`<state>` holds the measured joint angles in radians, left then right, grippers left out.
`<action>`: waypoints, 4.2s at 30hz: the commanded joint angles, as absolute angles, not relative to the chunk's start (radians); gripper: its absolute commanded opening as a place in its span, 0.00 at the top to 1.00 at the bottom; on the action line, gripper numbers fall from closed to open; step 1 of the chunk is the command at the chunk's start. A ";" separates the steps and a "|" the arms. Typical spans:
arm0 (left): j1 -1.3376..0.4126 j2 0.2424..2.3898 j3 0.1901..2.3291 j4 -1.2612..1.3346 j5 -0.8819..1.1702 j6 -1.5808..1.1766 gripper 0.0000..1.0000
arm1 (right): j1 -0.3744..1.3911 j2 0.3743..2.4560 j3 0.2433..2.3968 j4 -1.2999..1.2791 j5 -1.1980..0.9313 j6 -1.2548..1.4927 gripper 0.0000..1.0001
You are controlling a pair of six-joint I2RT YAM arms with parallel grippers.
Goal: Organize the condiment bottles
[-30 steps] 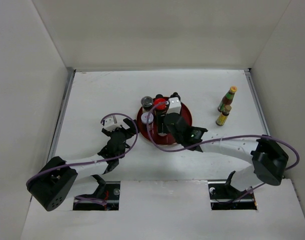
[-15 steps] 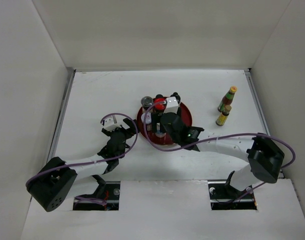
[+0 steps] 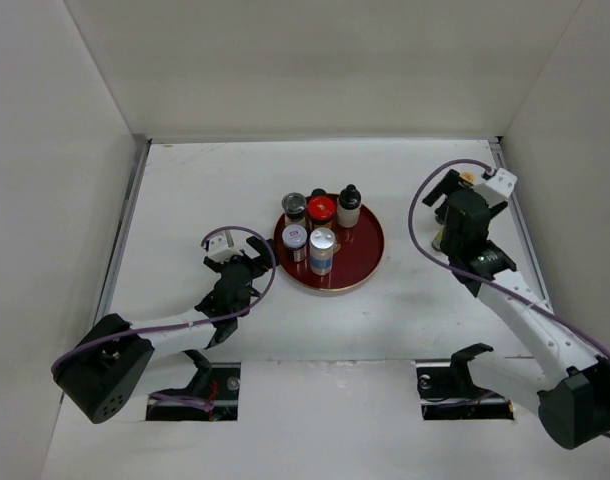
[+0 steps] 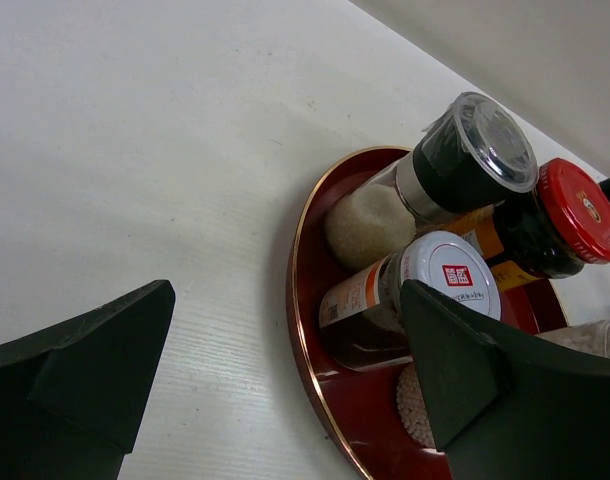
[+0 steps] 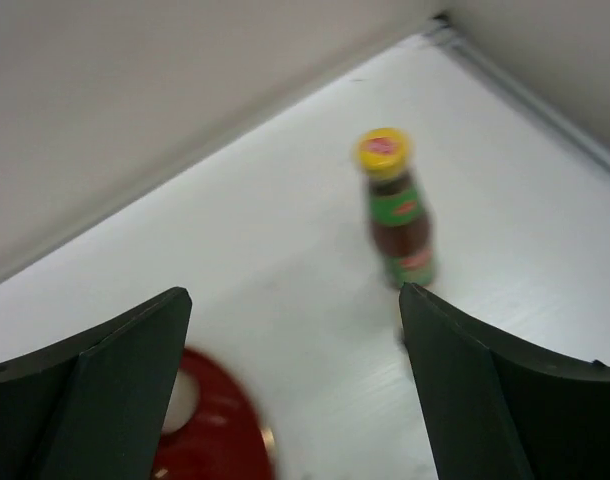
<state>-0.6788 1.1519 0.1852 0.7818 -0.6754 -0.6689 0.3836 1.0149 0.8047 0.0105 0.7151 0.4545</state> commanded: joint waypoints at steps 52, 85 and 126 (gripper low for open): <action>-0.660 1.127 0.201 0.833 -0.657 -0.693 0.00 | 0.777 1.497 1.035 0.199 0.623 0.374 0.68; -0.667 1.155 0.213 0.834 -0.638 -0.695 0.00 | 0.446 1.256 0.949 0.075 0.686 0.362 0.15; -0.665 1.155 0.215 0.831 -0.629 -0.699 0.00 | 0.255 1.332 1.045 0.143 0.713 0.227 0.72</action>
